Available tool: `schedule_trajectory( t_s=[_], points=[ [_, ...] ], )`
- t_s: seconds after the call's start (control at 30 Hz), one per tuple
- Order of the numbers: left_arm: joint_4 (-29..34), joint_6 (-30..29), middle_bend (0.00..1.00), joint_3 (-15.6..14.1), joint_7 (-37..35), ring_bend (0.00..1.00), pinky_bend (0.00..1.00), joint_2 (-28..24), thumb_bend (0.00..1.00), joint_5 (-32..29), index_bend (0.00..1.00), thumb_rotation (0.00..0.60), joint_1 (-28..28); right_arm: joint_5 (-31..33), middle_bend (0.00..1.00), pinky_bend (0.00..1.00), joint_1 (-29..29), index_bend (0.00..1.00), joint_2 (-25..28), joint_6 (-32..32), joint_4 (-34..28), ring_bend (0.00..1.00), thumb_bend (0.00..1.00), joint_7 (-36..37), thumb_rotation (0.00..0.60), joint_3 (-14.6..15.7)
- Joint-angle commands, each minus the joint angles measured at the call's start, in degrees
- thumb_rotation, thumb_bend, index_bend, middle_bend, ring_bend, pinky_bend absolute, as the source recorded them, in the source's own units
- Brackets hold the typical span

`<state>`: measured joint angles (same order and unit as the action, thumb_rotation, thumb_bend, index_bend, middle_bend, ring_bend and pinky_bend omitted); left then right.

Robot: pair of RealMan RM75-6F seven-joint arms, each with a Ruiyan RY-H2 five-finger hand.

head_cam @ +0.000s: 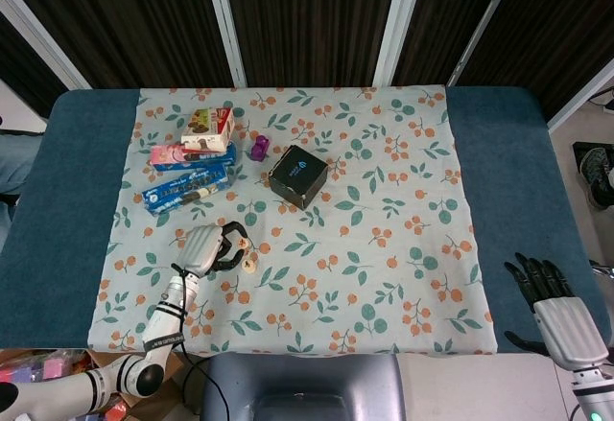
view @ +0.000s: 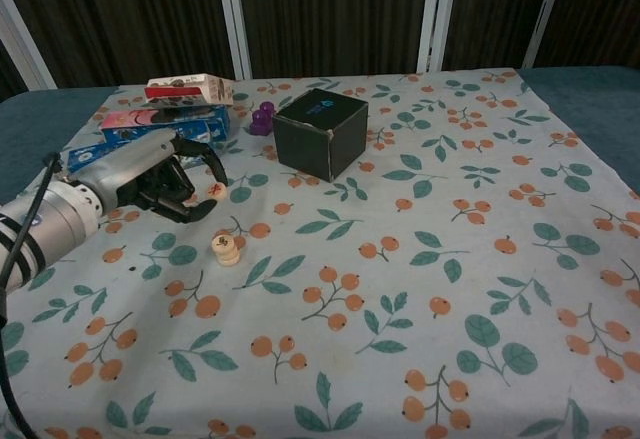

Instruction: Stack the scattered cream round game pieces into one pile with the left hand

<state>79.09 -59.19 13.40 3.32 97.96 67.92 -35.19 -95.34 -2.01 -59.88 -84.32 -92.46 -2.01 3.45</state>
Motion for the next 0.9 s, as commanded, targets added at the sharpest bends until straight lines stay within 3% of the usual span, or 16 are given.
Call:
schedule_trajectory(
  t_s=[0.03,0.33,0.9],
  points=[
    [4.5,-1.3,1.0,-2.1,3.8,1.0,1.0,-1.1,0.41,-0.7,0.49,0.6,1.4,-0.3,0.0,0.0,0.0,0.0,0.0,-0.1,0.1,0.0,0.17,0.2,0.6,0.2],
    [4.4,-1.7,1.0,-3.6,5.9,1.0,1.0,0.2,0.41,-1.0,0.49,0.6,1.7,-0.7,0.0,0.0,0.1,0.0,0.4,-0.6,0.3,0.0,0.17,1.3,0.6,0.3],
    [1.4,-1.1,1.0,-3.7,5.6,1.0,1.0,1.8,0.41,-1.1,0.46,0.6,1.6,-0.7,0.0,0.0,0.0,0.0,0.5,-0.6,0.0,0.0,0.17,1.1,0.6,0.3]
  ],
)
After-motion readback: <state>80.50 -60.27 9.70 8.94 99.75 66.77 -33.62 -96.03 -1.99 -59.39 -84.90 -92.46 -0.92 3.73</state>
